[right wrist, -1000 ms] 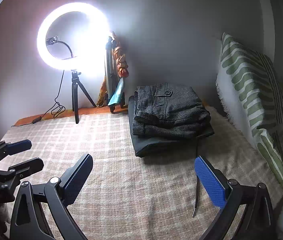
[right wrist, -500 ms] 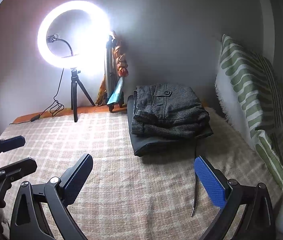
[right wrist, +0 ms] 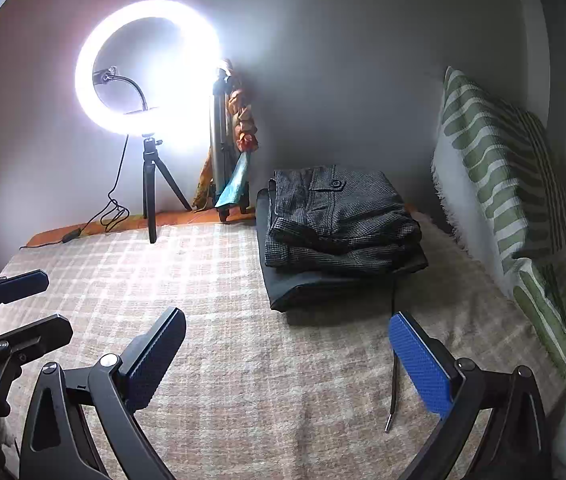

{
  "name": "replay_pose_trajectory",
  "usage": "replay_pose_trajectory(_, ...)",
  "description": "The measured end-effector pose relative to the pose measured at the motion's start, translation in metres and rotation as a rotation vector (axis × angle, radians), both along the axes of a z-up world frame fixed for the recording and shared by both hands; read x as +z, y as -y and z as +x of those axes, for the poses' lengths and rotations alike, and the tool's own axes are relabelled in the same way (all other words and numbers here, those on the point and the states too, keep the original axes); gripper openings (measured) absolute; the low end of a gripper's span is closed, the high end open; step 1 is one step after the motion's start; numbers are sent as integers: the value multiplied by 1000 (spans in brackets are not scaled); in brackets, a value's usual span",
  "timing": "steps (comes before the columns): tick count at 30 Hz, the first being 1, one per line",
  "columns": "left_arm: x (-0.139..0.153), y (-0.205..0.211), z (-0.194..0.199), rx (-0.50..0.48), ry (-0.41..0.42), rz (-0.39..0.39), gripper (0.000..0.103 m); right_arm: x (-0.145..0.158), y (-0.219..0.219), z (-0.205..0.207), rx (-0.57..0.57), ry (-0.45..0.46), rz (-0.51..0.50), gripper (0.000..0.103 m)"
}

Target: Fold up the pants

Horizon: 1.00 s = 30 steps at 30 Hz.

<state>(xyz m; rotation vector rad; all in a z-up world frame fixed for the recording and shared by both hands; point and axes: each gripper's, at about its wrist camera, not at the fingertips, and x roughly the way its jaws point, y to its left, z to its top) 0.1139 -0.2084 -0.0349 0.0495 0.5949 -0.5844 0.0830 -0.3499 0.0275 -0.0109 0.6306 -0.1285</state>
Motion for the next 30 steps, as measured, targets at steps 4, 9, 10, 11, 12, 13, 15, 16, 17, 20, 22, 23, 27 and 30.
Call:
replay_pose_trajectory(4, 0, -1, 1, 0, 0, 0, 84, 0, 0, 0, -3, 0, 2, 103)
replay_pose_trajectory(9, 1, -2, 1, 3, 1, 2, 84, 0, -2, 0, 2, 0, 5, 103)
replay_pose_trajectory(10, 1, -2, 1, 3, 1, 4, 84, 0, -3, 0, 4, 0, 3, 103)
replay_pose_trajectory(11, 2, -2, 1, 4, 0, 4, 84, 0, -3, 1, 6, -1, 4, 103)
replay_pose_trajectory(12, 2, -2, 1, 5, -3, 5, 84, -1, -3, 1, 8, -2, 5, 103)
replay_pose_trajectory(13, 2, -2, 1, 5, -5, 6, 84, -1, -4, 1, 10, -3, 5, 103)
replay_pose_trajectory(15, 1, -3, 2, 8, -11, 8, 84, -1, -5, 1, 13, -3, 2, 103)
replay_pose_trajectory(16, 1, -3, 2, 9, -14, 9, 84, -1, -5, 1, 14, -3, -1, 103)
replay_pose_trajectory(17, 1, -4, 2, 11, -17, 9, 84, -1, -6, 1, 15, -2, -2, 103)
replay_pose_trajectory(20, 2, -5, 2, 15, -20, 6, 84, -1, -7, 2, 19, -2, -4, 103)
replay_pose_trajectory(22, 2, -6, 3, 19, -24, 5, 84, -1, -8, 2, 22, -3, -6, 103)
replay_pose_trajectory(23, 2, -7, 2, 20, -24, 3, 84, -2, -9, 3, 23, -5, -8, 103)
replay_pose_trajectory(27, 3, -6, 0, 39, -9, 24, 84, -3, -12, 3, 30, -6, -17, 103)
replay_pose_trajectory(30, 4, -6, -1, 34, 1, 23, 84, -3, -14, 4, 35, -8, -18, 103)
